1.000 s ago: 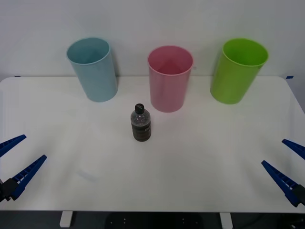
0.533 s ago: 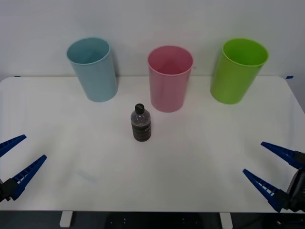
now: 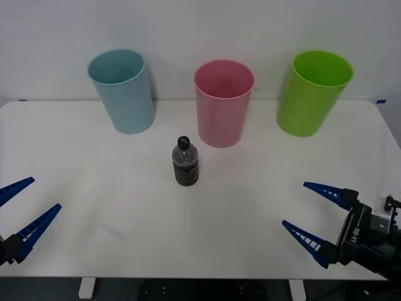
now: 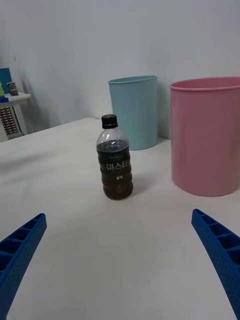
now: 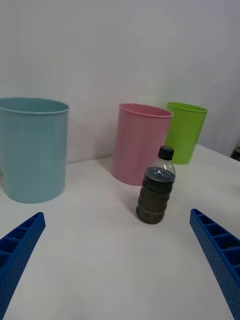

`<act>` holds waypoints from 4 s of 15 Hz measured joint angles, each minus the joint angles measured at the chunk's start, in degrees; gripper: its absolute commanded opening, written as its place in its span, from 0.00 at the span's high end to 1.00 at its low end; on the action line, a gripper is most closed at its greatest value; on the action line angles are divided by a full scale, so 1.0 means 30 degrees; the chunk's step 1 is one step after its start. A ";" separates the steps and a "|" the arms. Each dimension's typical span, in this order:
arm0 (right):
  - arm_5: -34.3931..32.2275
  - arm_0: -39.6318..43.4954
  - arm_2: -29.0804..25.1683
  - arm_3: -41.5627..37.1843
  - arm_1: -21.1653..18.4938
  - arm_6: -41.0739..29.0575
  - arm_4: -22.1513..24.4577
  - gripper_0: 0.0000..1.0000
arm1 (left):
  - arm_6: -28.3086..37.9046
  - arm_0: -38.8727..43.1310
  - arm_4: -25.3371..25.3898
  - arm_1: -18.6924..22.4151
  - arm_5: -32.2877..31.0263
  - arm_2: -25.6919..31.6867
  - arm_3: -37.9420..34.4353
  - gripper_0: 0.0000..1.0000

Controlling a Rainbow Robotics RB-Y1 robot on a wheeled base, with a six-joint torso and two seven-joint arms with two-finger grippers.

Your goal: Grasp the object on the table and drop it into the matching bin: aluminum can to the light blue bin, PET bottle to the pink bin.

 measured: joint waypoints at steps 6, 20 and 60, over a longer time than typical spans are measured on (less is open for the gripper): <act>0.4566 -0.1070 0.3386 0.0001 -0.0002 0.0641 0.0207 0.00 | 0.0000 0.0000 0.0000 0.0000 0.0000 0.0000 0.0000 0.00; 0.8135 -0.4516 0.6354 0.3679 0.1831 0.1502 0.2053 0.00 | 0.0000 0.0001 0.0000 0.0000 0.0000 0.0000 0.0000 0.00; 1.3377 -1.2213 0.8727 1.2954 0.6772 0.4437 0.2643 1.00 | 0.0000 0.0003 0.0000 0.0000 0.0000 0.0000 0.0001 0.00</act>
